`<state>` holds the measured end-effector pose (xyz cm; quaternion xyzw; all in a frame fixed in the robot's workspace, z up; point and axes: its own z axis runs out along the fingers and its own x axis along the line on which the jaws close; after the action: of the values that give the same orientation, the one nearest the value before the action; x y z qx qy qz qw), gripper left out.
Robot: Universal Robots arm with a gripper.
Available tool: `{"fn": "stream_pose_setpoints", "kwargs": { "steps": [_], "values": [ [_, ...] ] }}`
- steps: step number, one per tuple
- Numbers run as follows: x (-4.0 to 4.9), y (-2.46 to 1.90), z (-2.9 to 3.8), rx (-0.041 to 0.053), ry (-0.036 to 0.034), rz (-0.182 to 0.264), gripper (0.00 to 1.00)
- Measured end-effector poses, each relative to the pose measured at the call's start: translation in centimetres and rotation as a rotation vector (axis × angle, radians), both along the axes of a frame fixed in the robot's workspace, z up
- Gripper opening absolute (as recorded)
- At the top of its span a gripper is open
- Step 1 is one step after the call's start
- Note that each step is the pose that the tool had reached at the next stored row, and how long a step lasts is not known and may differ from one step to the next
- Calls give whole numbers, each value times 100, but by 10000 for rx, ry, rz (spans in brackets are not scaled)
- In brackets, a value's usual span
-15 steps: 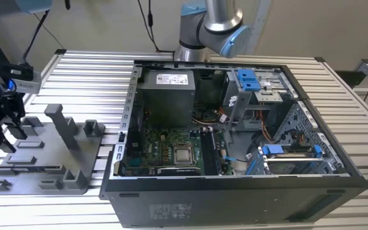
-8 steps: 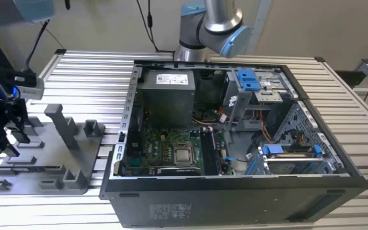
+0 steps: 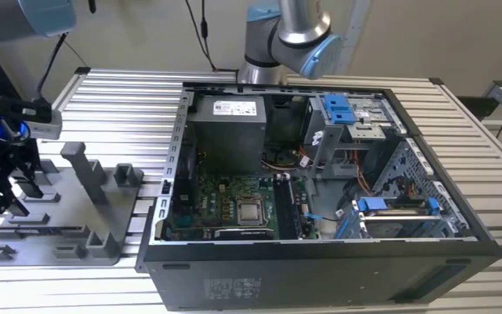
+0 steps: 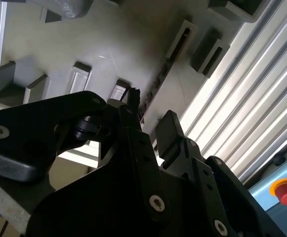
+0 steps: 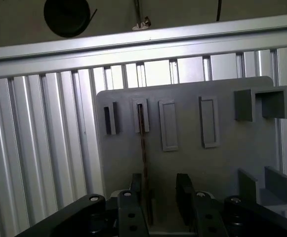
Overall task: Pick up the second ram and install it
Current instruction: 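Pick up the second ram and move it above second insertion slot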
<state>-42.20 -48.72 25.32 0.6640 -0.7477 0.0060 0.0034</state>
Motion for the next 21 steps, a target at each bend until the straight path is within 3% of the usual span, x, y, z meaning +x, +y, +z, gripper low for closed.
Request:
{"fn": "stream_pose_setpoints", "kwargs": {
  "steps": [12,21],
  "values": [
    [0,0,-5,0,0,0,42],
    [-28,-4,-146,-6,-3,0,42]
  ]
}}
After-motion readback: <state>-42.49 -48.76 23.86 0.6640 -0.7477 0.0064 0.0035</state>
